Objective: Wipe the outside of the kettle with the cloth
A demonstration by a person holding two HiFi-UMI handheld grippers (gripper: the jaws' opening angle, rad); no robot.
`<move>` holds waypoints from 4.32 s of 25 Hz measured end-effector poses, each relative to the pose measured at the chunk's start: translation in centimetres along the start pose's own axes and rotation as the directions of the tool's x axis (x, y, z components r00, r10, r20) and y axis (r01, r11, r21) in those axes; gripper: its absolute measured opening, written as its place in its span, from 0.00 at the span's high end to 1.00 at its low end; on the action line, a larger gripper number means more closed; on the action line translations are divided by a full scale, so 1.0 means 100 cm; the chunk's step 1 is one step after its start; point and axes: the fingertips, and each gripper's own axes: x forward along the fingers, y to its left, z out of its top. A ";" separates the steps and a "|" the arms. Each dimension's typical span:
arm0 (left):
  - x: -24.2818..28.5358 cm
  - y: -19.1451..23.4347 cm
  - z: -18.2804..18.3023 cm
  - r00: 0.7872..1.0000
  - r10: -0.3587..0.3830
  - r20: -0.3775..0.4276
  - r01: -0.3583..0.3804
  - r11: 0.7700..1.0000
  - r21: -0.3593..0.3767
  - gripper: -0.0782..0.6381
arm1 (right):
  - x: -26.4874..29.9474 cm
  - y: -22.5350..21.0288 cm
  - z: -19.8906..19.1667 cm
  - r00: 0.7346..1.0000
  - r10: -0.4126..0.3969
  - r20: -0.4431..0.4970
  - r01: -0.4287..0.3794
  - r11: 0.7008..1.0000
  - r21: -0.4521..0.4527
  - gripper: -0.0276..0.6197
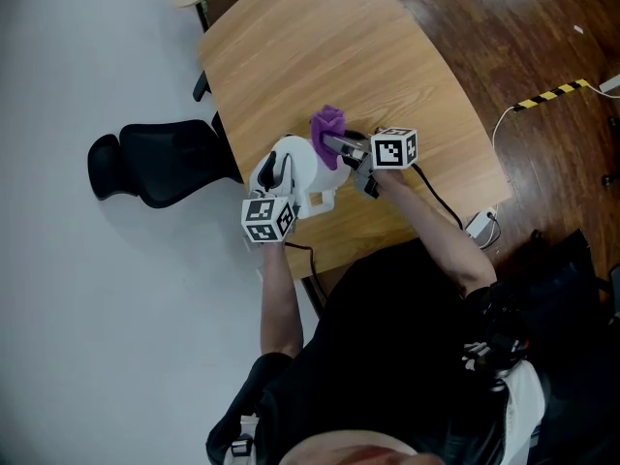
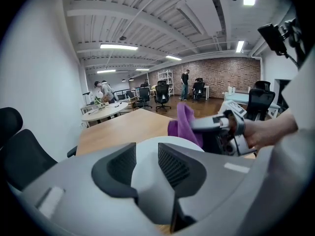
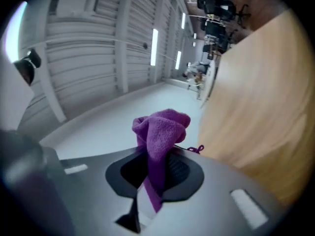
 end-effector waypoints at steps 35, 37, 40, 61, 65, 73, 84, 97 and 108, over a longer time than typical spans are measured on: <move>-0.011 -0.024 0.016 0.957 -0.270 -0.103 0.271 0.963 -0.002 0.88 | -0.044 0.009 -0.038 0.999 0.004 0.042 -0.012 0.980 0.201 0.89; -0.015 -0.035 0.014 0.970 -0.219 -0.110 0.221 0.975 0.007 0.88 | -0.034 0.049 -0.022 0.991 0.108 0.080 -0.121 0.977 0.174 0.89; -0.013 -0.049 0.002 0.977 -0.174 -0.126 0.178 0.984 0.027 0.88 | -0.023 0.041 -0.036 0.998 0.062 0.029 -0.066 0.989 0.133 0.89; -0.022 -0.030 -0.014 0.996 0.005 -0.092 -0.010 0.999 -0.051 0.88 | 0.010 0.011 -0.020 0.995 -0.031 -0.099 0.030 1.000 -0.006 0.88; -0.022 -0.032 -0.013 0.995 0.017 -0.095 -0.020 0.999 -0.030 0.88 | -0.007 -0.082 -0.064 0.929 -0.284 -0.236 0.294 0.956 0.007 0.89; -0.025 -0.031 -0.014 0.995 -0.013 -0.095 0.006 0.997 -0.072 0.89 | -0.038 -0.152 -0.095 0.810 -0.423 -0.407 0.473 0.881 0.026 0.89; -0.024 -0.009 -0.023 0.968 -0.192 -0.160 0.167 0.973 -0.160 0.89 | 0.000 -0.045 -0.075 0.953 -0.123 -0.279 0.138 0.990 0.033 0.89; -0.039 -0.029 -0.024 0.981 -0.071 -0.182 0.071 0.997 -0.005 0.89 | -0.021 0.043 -0.061 0.994 0.108 0.030 -0.112 0.967 0.230 0.89; -0.042 -0.041 -0.019 0.991 -0.040 -0.124 0.044 0.998 0.033 0.89 | -0.063 -0.145 -0.147 0.741 -0.452 -0.495 0.484 0.872 -0.072 0.89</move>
